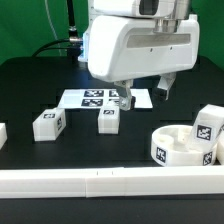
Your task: Assemble stool
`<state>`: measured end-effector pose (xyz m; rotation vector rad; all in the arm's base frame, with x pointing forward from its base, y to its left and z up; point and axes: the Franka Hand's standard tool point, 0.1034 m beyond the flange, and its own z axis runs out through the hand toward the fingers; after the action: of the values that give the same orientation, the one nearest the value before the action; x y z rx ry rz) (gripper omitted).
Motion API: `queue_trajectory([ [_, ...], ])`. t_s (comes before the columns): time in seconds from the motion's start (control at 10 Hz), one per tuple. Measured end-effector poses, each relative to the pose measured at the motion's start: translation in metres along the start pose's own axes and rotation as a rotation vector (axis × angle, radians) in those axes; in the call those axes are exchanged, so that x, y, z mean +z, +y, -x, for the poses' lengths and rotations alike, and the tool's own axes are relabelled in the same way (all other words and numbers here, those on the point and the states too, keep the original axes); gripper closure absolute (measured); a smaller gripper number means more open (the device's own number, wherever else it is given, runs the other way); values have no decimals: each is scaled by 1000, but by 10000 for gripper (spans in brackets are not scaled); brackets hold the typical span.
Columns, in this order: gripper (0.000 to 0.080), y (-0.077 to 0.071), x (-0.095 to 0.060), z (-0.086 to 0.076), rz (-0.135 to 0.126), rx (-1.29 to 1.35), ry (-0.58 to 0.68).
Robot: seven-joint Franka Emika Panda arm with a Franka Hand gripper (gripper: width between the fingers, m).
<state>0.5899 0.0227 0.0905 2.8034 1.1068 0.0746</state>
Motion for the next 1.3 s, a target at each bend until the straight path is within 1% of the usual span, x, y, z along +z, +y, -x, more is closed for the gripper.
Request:
queue_trajectory([
  [0.1,151,4,3,9,10,20,13],
  [0.2,151,8,5,22,10,53,11],
  [0.4,151,20,11,41,-4,125,4],
  [0.6,151,16,10,37,-6,136,6],
  [0.9,151,16,11,38,-11,290,10],
  [1.0,151,25,14,47,-5,358,24],
  [1.1,151,25,19,59,-12,524,26],
  [1.2,151,21,23,65,-25,608,16],
  [1.3,151,21,21,61,-24,643,21],
])
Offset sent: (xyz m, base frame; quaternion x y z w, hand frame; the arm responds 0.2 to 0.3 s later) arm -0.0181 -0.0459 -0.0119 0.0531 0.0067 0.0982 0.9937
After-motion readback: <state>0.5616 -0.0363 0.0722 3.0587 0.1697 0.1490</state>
